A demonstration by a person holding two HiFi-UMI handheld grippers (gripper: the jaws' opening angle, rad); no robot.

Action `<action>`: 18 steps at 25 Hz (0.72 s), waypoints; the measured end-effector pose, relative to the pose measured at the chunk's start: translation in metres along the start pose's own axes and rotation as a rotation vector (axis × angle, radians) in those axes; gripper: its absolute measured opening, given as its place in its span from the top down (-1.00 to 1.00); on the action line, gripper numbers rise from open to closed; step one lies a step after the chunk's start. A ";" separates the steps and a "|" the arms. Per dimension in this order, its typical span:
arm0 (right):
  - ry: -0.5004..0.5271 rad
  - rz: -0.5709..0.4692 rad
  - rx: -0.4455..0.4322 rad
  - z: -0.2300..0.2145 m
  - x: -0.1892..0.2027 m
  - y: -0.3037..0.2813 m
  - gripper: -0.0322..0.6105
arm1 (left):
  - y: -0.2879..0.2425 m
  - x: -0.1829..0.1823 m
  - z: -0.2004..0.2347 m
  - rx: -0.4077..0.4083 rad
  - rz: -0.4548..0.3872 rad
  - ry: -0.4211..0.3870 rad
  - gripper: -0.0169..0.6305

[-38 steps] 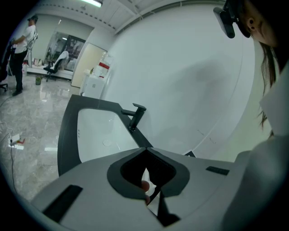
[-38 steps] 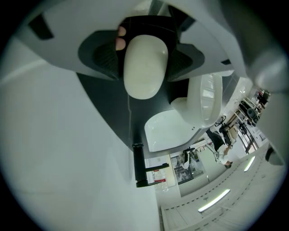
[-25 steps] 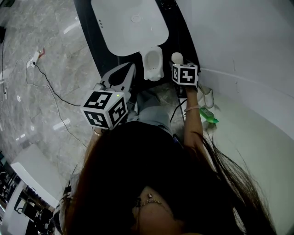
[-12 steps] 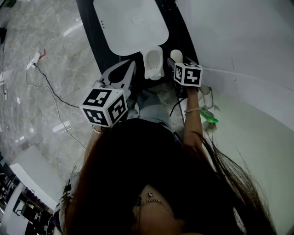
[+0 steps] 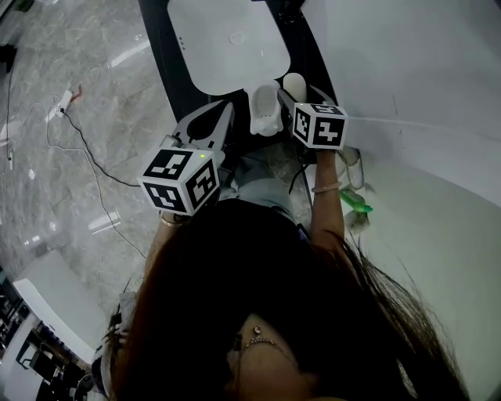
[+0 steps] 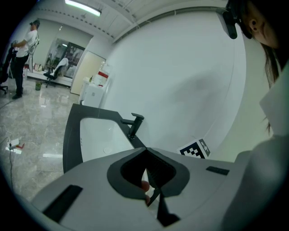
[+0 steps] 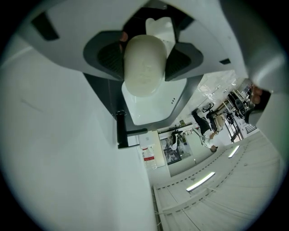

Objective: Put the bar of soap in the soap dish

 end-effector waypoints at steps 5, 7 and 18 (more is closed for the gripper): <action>0.019 -0.014 -0.030 0.019 -0.001 -0.001 -0.04 | 0.010 0.001 0.000 -0.009 -0.014 -0.001 0.96; 0.025 -0.014 -0.042 0.026 0.001 -0.003 -0.04 | 0.014 0.001 0.001 -0.013 -0.018 0.000 0.96; 0.053 -0.058 -0.045 0.045 0.023 -0.025 -0.04 | 0.028 0.010 0.006 -0.047 -0.021 0.010 0.96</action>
Point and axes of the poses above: the fingertips, and each gripper's own axes: y backward along the fingers, z to its left, x out of its underside, the point moved 9 cm from there along y, backward along the fingers, and after that the axes turned 4 degrees about x, right-handed, at the moved point
